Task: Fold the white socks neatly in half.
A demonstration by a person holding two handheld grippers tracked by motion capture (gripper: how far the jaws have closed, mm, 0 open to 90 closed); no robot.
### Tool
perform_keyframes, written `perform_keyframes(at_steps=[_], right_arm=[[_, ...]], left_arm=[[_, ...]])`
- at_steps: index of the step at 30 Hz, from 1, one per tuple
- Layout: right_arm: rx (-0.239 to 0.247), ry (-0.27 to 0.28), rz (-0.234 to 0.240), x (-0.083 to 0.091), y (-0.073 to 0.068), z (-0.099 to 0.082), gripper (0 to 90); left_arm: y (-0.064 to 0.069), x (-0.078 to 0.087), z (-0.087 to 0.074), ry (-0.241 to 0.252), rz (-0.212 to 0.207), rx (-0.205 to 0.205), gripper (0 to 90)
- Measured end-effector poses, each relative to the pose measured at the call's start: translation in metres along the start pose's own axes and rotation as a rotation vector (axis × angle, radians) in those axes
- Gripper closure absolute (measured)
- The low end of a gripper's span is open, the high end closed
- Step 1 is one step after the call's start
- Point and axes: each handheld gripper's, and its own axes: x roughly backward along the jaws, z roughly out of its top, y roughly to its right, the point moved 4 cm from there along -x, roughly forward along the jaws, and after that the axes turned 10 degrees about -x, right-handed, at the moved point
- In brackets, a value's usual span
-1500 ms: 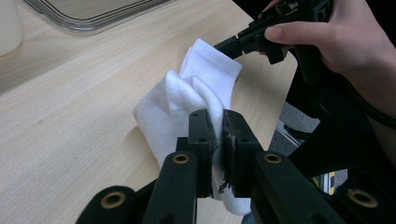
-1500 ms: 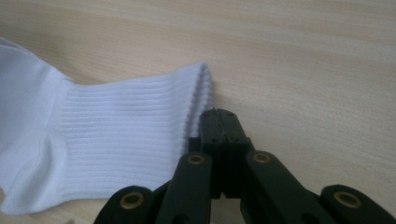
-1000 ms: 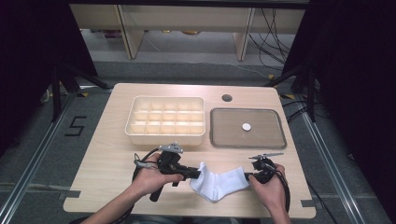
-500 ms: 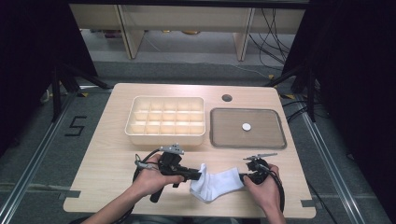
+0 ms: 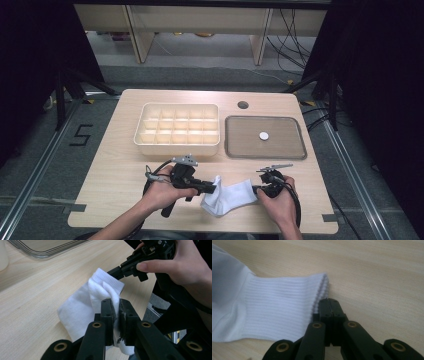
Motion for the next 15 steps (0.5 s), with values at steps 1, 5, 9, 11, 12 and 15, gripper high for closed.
perform_keyframes(at_steps=[1,5,9,11,12,15], right_arm=[[0.019,-0.002,0.010,0.0001,0.0000,-0.0003,90.0],[0.014,0.001,0.011,-0.0002,-0.0035,-0.0007,90.0],[0.031,-0.003,0.014,-0.0011,-0.0049,-0.0011,90.0],[0.029,0.001,0.016,-0.0012,-0.0073,-0.0012,90.0],[0.018,0.001,0.005,-0.0018,-0.0076,-0.0014,90.0],[0.024,-0.003,0.012,-0.0023,-0.0097,-0.0018,90.0]], left_arm=[[-0.0001,0.0001,0.0000,0.000,0.001,0.001,82.3],[-0.0003,0.0002,0.0005,0.003,0.013,0.002,82.3],[-0.0001,-0.0004,0.0005,0.000,0.005,-0.003,82.3],[0.0002,-0.0005,0.0005,-0.001,0.012,-0.003,82.3],[0.0004,-0.0005,0.0006,-0.001,0.012,-0.003,82.3],[0.0003,-0.0004,0.0009,-0.002,0.011,-0.004,82.3]])
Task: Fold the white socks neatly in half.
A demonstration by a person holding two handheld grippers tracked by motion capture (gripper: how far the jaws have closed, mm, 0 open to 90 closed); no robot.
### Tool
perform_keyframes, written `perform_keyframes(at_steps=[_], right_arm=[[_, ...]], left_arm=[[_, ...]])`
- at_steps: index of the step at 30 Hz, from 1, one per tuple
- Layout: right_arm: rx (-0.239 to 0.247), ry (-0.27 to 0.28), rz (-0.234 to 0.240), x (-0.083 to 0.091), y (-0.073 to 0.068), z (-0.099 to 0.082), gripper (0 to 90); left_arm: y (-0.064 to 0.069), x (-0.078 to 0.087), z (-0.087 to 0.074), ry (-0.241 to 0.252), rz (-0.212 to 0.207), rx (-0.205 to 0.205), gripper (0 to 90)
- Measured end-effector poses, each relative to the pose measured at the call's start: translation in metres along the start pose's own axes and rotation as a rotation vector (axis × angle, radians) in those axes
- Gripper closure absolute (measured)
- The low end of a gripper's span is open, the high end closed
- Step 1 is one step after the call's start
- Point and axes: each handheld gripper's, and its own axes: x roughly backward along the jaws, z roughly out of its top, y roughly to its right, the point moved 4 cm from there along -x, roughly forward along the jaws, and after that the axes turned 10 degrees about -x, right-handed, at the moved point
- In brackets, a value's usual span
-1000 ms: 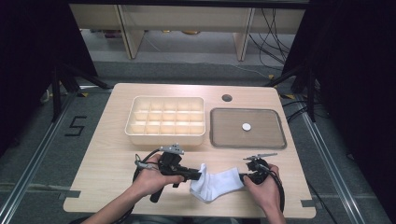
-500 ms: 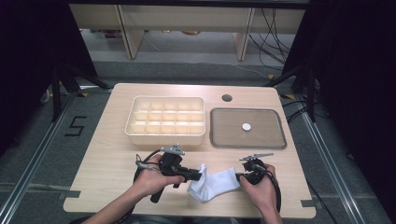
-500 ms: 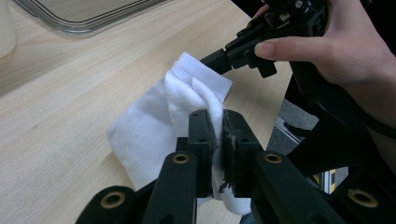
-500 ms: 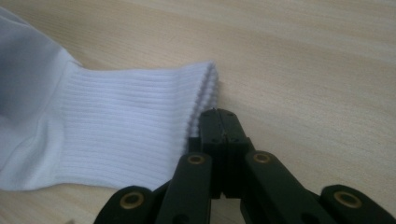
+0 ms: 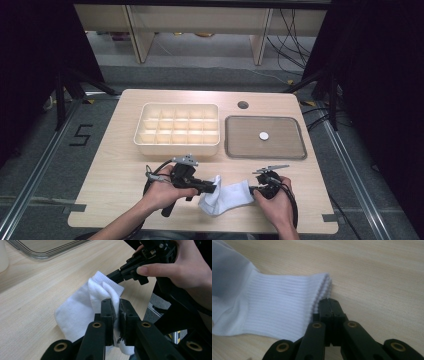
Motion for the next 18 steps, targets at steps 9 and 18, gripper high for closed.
perform_keyframes(at_steps=[9,18], right_arm=[[0.020,0.004,0.010,-0.001,-0.006,-0.001,90.0],[0.018,-0.003,0.011,-0.001,-0.011,-0.002,90.0]], left_arm=[[0.000,-0.003,0.000,0.003,0.008,0.006,82.3],[-0.001,-0.004,-0.001,-0.004,-0.010,0.001,82.3]])
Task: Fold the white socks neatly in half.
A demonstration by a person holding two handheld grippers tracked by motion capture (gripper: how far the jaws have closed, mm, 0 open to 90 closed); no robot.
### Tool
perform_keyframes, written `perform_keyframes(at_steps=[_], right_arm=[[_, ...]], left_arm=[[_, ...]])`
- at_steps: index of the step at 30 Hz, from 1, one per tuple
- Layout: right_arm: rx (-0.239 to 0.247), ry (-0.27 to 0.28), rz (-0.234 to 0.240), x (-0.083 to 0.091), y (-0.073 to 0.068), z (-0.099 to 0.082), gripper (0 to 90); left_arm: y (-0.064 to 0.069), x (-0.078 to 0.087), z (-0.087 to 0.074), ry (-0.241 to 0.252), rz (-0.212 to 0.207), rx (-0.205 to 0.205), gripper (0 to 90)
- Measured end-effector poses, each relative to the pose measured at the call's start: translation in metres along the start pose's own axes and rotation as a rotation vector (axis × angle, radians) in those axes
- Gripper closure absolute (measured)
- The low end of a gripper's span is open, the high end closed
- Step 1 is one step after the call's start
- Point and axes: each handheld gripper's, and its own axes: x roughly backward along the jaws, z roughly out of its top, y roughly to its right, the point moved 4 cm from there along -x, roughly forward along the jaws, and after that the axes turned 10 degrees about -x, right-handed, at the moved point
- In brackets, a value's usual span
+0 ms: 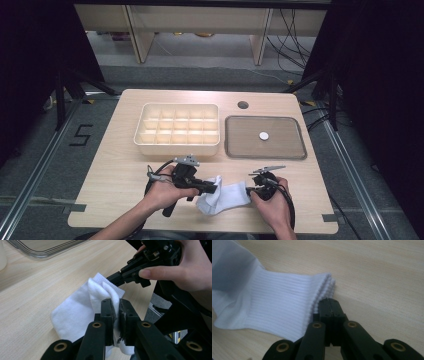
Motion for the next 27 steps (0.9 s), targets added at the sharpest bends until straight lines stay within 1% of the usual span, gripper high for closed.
perform_keyframes(at_steps=[1,2,3,4,6,7,10,12,14,15,16,17,18,19,20,21,22,23,24,25,26,27], right_arm=[[-0.004,-0.003,-0.016,-0.0005,0.0005,-0.0003,90.0],[0.009,-0.003,0.003,-0.0003,-0.0004,-0.0003,90.0],[0.013,-0.004,-0.001,-0.0006,-0.0004,-0.0004,90.0],[0.005,-0.012,0.009,-0.0005,-0.0015,-0.0004,90.0],[0.000,-0.006,0.006,-0.0008,-0.0028,-0.0004,90.0],[0.002,-0.008,0.007,-0.0009,-0.0031,-0.0005,90.0],[0.025,0.002,0.006,-0.0018,-0.0022,-0.0005,90.0],[0.011,-0.005,0.006,-0.0017,-0.0033,-0.0011,90.0],[0.014,-0.007,0.007,-0.0015,-0.0036,-0.0011,90.0],[0.009,-0.001,0.006,-0.0020,-0.0039,-0.0010,90.0],[0.021,-0.009,0.008,-0.0018,-0.0039,-0.0013,90.0],[0.005,-0.008,0.015,-0.0019,-0.0057,-0.0011,90.0],[-0.003,-0.006,0.011,-0.0020,-0.0067,-0.0011,90.0],[0.001,-0.002,0.009,-0.0023,-0.0065,-0.0009,90.0],[0.020,-0.002,-0.011,-0.0028,-0.0044,-0.0006,90.0],[0.001,-0.007,-0.004,-0.0027,-0.0062,-0.0009,90.0],[-0.001,-0.004,0.015,-0.0025,-0.0077,-0.0008,90.0],[0.019,0.002,0.015,-0.0032,-0.0067,-0.0006,90.0],[0.021,-0.002,0.015,-0.0030,-0.0070,-0.0007,90.0],[0.013,-0.004,0.012,-0.0030,-0.0076,-0.0009,90.0],[0.020,-0.009,0.009,-0.0035,-0.0070,-0.0013,90.0],[0.017,-0.005,0.009,-0.0036,-0.0077,-0.0012,90.0]], left_arm=[[0.0001,-0.0002,-0.0003,-0.002,0.001,0.005,82.2],[-0.0001,-0.0005,-0.0005,-0.003,0.002,0.004,82.2],[-0.0001,-0.0008,-0.0007,-0.003,0.003,0.005,82.2],[-0.0001,-0.0011,-0.0009,-0.005,0.003,0.004,82.2],[0.0000,-0.0017,-0.0012,-0.007,-0.001,0.003,82.2],[0.0002,-0.0020,-0.0012,-0.007,0.009,0.004,82.2],[0.0000,-0.0025,-0.0010,-0.007,0.007,0.005,82.2],[-0.0005,-0.0028,-0.0011,-0.007,0.009,0.006,82.2],[-0.0011,-0.0030,-0.0015,-0.010,0.016,0.006,82.2],[-0.0014,-0.0033,-0.0017,-0.008,0.010,0.009,82.2],[-0.0018,-0.0037,-0.0020,-0.008,0.001,0.008,82.2],[-0.0018,-0.0039,-0.0021,-0.009,0.003,0.008,82.2],[-0.0019,-0.0040,-0.0022,-0.009,0.003,0.008,82.2],[-0.0017,-0.0042,-0.0022,-0.010,0.004,0.011,82.2],[-0.0019,-0.0044,-0.0022,-0.009,0.005,0.010,82.2],[-0.0017,-0.0047,-0.0022,-0.010,0.017,0.009,82.2],[-0.0018,-0.0048,-0.0024,-0.012,0.016,0.008,82.2],[-0.0019,-0.0049,-0.0027,-0.017,0.013,0.005,82.2],[-0.0019,-0.0053,-0.0029,-0.016,0.008,0.006,82.2],[-0.0019,-0.0056,-0.0030,-0.017,0.008,0.008,82.2],[-0.0019,-0.0059,-0.0031,-0.015,0.013,0.007,82.2],[-0.0021,-0.0060,-0.0031,-0.015,0.012,0.007,82.2]])
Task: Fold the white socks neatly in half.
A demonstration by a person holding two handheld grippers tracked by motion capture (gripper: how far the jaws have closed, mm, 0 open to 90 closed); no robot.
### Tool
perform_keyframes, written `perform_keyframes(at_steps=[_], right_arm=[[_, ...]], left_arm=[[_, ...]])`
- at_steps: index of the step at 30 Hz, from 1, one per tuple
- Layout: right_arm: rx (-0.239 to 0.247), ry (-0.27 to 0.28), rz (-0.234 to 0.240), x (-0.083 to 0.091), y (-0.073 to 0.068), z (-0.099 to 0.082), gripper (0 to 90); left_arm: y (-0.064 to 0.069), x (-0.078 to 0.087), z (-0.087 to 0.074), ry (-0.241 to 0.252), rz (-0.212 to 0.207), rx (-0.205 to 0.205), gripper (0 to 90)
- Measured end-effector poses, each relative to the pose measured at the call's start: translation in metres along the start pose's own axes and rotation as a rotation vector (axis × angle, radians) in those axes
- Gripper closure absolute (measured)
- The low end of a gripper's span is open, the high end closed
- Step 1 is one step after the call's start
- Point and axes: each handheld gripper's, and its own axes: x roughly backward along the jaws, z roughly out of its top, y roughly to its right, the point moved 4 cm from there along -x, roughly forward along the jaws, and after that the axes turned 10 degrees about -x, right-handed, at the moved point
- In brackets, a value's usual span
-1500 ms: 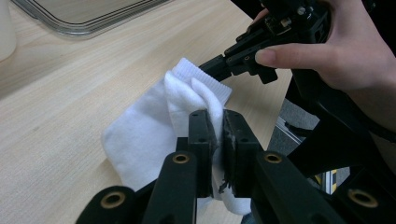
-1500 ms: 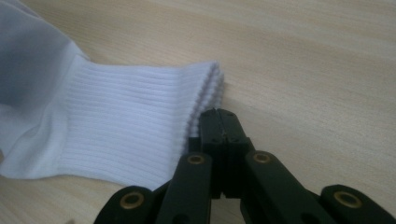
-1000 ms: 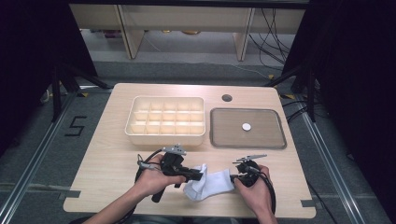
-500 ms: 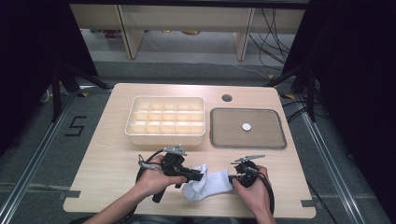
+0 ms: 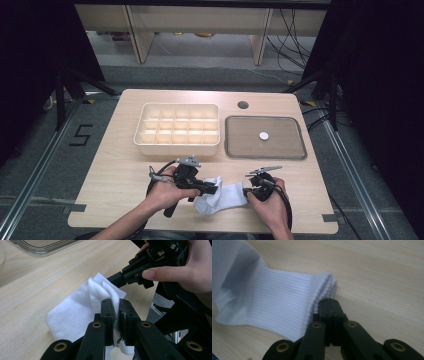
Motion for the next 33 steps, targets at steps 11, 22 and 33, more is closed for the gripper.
perform_keyframes(at_steps=[11,22,33], right_arm=[[0.006,-0.003,0.020,-0.001,-0.006,0.000,90.0],[0.033,0.000,0.025,-0.004,-0.010,0.001,90.0],[0.026,-0.017,0.035,-0.003,-0.016,0.002,90.0]], left_arm=[[-0.002,-0.002,-0.001,0.018,0.026,0.000,82.1],[-0.004,-0.002,-0.002,-0.016,0.021,-0.002,82.1],[-0.007,-0.002,-0.004,-0.028,0.037,0.003,82.1]])
